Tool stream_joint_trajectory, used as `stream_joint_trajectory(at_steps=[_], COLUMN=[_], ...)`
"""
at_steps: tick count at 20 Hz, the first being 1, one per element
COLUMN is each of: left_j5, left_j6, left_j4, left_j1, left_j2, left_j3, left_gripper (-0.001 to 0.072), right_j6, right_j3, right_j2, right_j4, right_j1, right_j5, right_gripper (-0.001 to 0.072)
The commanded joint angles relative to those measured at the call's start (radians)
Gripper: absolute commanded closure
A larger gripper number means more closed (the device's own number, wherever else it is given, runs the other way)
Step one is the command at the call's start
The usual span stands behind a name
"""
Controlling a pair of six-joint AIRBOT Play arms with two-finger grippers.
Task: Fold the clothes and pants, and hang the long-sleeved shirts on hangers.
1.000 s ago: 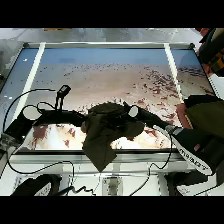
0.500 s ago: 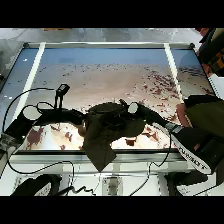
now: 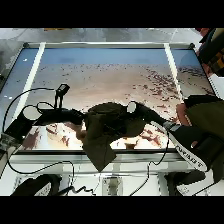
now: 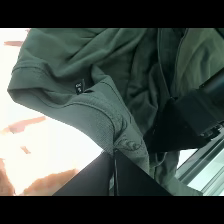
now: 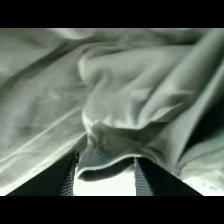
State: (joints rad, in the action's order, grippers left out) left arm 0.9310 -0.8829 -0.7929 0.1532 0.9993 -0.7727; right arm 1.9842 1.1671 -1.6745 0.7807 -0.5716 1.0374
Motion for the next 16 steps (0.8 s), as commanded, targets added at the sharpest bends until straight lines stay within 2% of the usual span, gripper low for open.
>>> stream_joint_trajectory(at_steps=[1, 2, 3, 6, 9, 12, 16], left_j5=[0.000, 0.000, -0.001, -0.034, -0.100, -0.102, -0.122], left_j6=[0.000, 0.000, 0.000, 0.000, -0.001, -0.060, -0.136], left_j4=[0.000, 0.000, -0.001, -0.014, -0.084, -0.200, -0.190], left_j1=[0.000, 0.000, 0.000, -0.002, -0.045, -0.170, -0.417], left_j2=[-0.001, -0.001, -0.001, -0.002, -0.021, -0.064, -0.144], left_j3=[0.001, 0.001, 0.001, -0.001, -0.034, -0.113, -0.170], left_gripper=[0.0692, 0.0692, 0.0692, 0.0692, 0.0693, 0.0694, 0.0693], right_j6=[0.043, 0.042, 0.042, 0.031, -0.072, -0.094, -0.202], right_j3=[0.002, 0.002, 0.002, 0.039, 0.168, 0.289, 0.340], right_j2=[-0.023, -0.023, -0.023, -0.012, 0.030, 0.145, 0.357], right_j4=[-0.001, 0.005, 0.002, 0.005, 0.034, 0.187, 0.378], right_j1=[0.000, 0.000, 0.000, 0.014, 0.103, 0.258, 0.479], right_j5=[-0.024, -0.040, -0.067, -0.098, -0.069, -0.040, 0.056], right_gripper=[0.0448, 0.0666, 0.0701, 0.0702, 0.0702, 0.0702, 0.0702])
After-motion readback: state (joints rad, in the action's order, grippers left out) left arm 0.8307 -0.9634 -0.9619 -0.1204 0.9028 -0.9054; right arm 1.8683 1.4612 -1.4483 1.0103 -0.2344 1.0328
